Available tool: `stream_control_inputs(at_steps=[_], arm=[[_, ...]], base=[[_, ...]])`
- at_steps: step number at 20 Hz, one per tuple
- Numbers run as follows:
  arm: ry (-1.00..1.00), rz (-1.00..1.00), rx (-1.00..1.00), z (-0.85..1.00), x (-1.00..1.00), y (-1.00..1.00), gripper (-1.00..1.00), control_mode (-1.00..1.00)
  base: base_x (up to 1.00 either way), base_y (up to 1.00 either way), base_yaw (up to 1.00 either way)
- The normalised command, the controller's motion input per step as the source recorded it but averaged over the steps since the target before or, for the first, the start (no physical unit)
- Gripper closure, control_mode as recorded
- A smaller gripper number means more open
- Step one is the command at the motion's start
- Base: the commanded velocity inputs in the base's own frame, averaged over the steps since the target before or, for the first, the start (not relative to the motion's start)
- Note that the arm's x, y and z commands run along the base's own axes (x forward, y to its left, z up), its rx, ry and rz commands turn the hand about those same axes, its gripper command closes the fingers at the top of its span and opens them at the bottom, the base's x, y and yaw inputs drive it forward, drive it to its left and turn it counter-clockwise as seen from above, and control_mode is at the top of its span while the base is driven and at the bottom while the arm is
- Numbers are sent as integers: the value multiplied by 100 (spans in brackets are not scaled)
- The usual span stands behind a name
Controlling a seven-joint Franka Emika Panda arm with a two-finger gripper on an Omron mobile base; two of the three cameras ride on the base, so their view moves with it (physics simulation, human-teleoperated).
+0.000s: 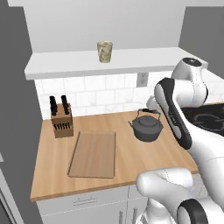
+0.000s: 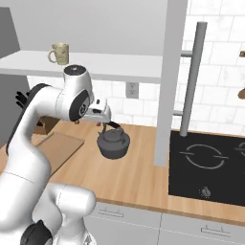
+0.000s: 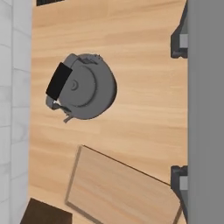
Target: Pick the kettle from the counter and place it on the tray. Then pick the mug from the cabinet and place it on the tray. Then close the cabinet doors.
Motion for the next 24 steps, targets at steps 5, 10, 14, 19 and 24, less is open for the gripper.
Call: stream_control_inputs(at_steps=[5, 10, 14, 19, 24], arm=[[-20, 4, 0, -38, -24, -42, -100, -100], [-24, 9, -5, -35, 2, -21, -100, -100], [-15, 6, 0, -11, 35, -10, -100, -100], [-1, 5, 0, -3, 58, -20, -100, -100], [15, 1, 2, 1, 65, -23, -100, -100]], base=[[0, 0, 0], [0, 0, 0], [0, 0, 0], [0, 0, 0], [0, 0, 0]])
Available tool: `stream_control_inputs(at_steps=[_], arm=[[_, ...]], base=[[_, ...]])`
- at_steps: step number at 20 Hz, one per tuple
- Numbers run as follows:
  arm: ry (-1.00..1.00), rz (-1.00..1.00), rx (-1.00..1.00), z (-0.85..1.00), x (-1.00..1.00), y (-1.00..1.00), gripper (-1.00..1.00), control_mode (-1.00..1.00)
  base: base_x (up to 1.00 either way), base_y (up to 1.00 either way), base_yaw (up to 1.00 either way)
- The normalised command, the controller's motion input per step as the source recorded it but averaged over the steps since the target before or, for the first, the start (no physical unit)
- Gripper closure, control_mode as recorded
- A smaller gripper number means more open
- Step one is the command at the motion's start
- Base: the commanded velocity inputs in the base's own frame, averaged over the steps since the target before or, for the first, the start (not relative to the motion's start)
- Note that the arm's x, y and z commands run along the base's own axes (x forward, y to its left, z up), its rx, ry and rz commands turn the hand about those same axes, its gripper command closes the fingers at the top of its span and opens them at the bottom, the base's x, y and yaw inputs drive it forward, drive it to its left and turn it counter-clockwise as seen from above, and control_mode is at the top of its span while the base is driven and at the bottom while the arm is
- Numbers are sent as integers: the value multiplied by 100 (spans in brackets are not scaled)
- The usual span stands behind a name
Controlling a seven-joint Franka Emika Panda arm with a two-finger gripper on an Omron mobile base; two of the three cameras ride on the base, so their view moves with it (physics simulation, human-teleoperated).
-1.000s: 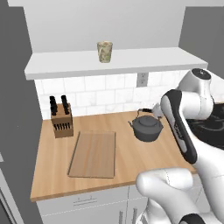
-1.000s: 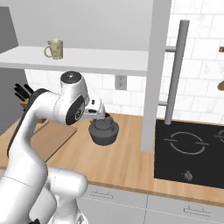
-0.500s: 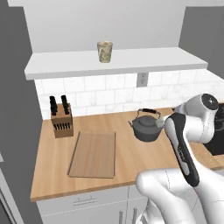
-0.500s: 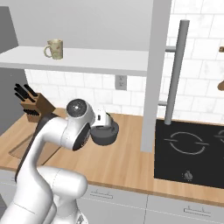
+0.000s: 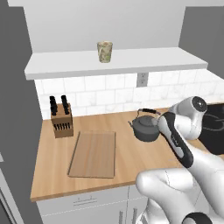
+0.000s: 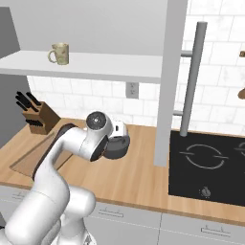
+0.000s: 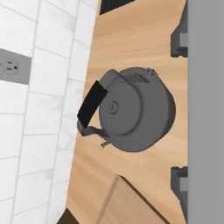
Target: Pick the kettle from the counter and place it on the tray. Then pick the mug from the cabinet and place it on the tray. Then close the cabinet doors.
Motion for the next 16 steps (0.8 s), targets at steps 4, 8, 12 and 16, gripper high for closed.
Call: stream_control_inputs(at_steps=[4, 8, 12, 16], arm=[[19, 1, 5, 3, 58, -16, -100, -100], [5, 1, 0, 0, 42, -3, -100, -100], [-1, 6, 0, -2, 28, -2, -100, -100], [0, 7, 0, -2, 33, -2, -100, -100]], base=[[0, 0, 0], [0, 0, 0], [0, 0, 0], [0, 0, 0]])
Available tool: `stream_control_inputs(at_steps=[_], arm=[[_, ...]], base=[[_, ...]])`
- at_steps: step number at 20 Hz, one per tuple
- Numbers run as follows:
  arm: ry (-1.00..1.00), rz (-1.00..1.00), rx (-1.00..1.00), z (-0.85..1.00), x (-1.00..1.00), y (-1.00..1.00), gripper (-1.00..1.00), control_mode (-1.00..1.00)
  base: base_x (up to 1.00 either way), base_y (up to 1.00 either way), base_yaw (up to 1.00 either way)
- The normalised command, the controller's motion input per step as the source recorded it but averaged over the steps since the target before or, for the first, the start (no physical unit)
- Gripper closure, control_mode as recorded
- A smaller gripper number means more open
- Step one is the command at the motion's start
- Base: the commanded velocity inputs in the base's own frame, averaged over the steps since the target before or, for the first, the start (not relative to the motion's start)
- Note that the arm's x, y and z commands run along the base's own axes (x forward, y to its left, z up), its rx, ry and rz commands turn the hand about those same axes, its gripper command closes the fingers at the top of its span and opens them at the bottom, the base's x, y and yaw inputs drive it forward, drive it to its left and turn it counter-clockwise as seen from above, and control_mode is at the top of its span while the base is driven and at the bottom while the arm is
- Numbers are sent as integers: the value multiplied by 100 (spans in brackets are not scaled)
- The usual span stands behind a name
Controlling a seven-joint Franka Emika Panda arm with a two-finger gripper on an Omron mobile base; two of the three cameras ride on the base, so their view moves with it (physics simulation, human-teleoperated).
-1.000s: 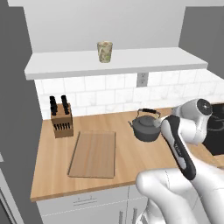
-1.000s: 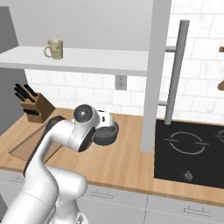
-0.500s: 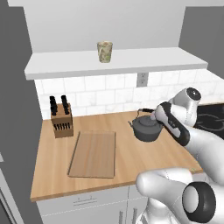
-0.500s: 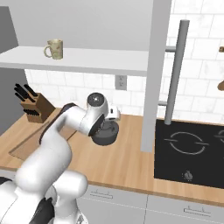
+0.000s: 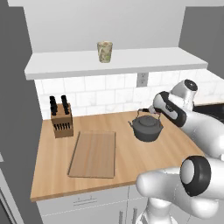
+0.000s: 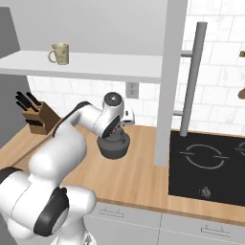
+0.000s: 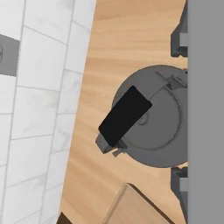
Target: Pick the kettle from the counter and place it on the tray. Then pick the mug from the cabinet and place it on the tray. Then close the cabinet doors.
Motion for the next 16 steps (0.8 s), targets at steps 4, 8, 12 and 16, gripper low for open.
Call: stream_control_inputs(at_steps=[4, 8, 12, 16], arm=[[0, 10, -3, -24, 17, 0, -100, -100], [0, 10, -9, -28, 18, 0, -100, -100], [0, 8, -10, -24, 18, 0, -100, -100], [0, 6, -1, -13, 23, 0, -100, -100]], base=[[0, 0, 0], [0, 0, 0], [0, 0, 0], [0, 0, 0]])
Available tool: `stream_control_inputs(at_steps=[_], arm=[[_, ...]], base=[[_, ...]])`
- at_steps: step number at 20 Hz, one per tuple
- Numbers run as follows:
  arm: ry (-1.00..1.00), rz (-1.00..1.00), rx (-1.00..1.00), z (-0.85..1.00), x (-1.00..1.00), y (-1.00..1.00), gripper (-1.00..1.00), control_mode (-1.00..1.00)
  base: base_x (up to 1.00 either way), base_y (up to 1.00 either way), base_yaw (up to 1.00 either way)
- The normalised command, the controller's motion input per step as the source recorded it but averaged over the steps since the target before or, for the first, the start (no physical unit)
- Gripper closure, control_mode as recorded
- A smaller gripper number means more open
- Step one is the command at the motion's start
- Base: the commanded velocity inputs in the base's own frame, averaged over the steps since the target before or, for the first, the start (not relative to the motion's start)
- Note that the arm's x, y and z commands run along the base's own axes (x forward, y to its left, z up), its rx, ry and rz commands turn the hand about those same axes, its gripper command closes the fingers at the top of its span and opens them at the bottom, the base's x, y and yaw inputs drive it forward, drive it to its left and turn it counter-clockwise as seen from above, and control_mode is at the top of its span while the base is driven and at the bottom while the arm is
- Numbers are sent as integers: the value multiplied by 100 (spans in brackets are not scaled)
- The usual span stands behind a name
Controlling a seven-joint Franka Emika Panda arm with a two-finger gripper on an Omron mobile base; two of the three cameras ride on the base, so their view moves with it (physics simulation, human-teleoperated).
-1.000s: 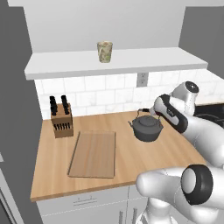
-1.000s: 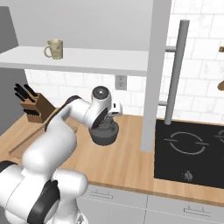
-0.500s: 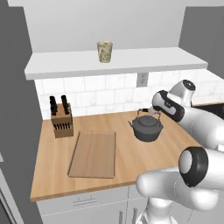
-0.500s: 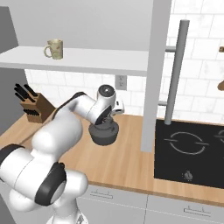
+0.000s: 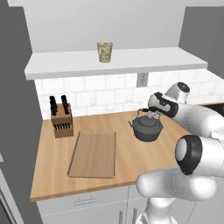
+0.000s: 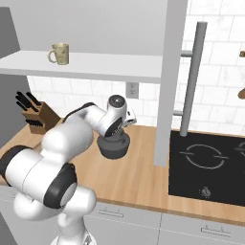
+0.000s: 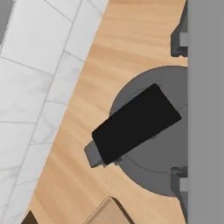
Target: Pick the kettle from the counter and place it on the tray. Then pick the mug from the cabinet and place it on the tray. Then close the cabinet doors.
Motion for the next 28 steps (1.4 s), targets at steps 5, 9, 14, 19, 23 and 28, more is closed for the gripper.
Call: stream_control_inputs(at_steps=[5, 9, 14, 19, 23, 28], arm=[[0, 7, 0, -16, 23, 0, -100, -100], [5, 7, 0, -20, 30, 0, -100, -100], [3, 7, 0, -10, 30, 0, -100, -100], [0, 6, -6, -11, 21, 0, -100, -100], [1, 4, -10, -34, -1, 0, -100, -100], [3, 2, -13, -63, -21, 13, 100, -100]], base=[[0, 0, 0], [0, 0, 0], [0, 0, 0], [0, 0, 0], [0, 0, 0], [0, 0, 0]])
